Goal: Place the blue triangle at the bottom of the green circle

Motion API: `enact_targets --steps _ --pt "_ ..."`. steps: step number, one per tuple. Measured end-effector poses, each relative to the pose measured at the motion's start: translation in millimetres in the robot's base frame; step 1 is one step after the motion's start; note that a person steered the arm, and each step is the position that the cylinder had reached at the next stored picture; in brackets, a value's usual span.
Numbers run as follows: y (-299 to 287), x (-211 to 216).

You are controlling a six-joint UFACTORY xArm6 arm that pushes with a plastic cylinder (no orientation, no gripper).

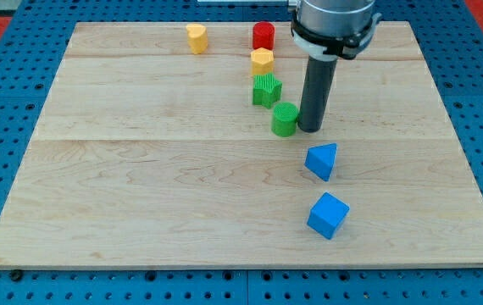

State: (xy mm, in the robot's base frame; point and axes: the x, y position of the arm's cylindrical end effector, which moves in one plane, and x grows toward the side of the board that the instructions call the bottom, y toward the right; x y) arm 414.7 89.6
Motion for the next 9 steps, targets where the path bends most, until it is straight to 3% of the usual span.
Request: enact_targets --steps 3,4,5,6,8,9 --pt "-33.8 -13.9" --pt "24.9 -8.8" --pt "60.2 5.3" --pt "56.1 35.0" --pt "21.2 93.1" --pt "-8.7 92.6"
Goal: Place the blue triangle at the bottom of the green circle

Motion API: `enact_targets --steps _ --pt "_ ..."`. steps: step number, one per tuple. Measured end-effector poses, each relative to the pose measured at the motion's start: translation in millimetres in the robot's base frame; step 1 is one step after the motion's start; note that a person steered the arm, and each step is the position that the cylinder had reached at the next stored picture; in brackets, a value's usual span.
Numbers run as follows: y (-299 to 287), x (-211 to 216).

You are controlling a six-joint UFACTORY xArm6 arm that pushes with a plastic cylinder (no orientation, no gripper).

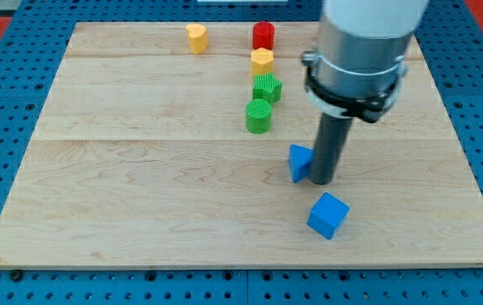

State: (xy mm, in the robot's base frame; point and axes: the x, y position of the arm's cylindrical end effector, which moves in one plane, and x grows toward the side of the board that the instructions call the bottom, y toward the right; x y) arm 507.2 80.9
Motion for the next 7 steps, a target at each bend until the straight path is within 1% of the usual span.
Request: enact_targets --steps 1,3,5,6,7 --pt "-19.4 -13.6" --pt "-20.7 -29.8" --pt "-42.6 -28.8" --pt "-37.6 -24.8" --pt "35.9 -9.3"
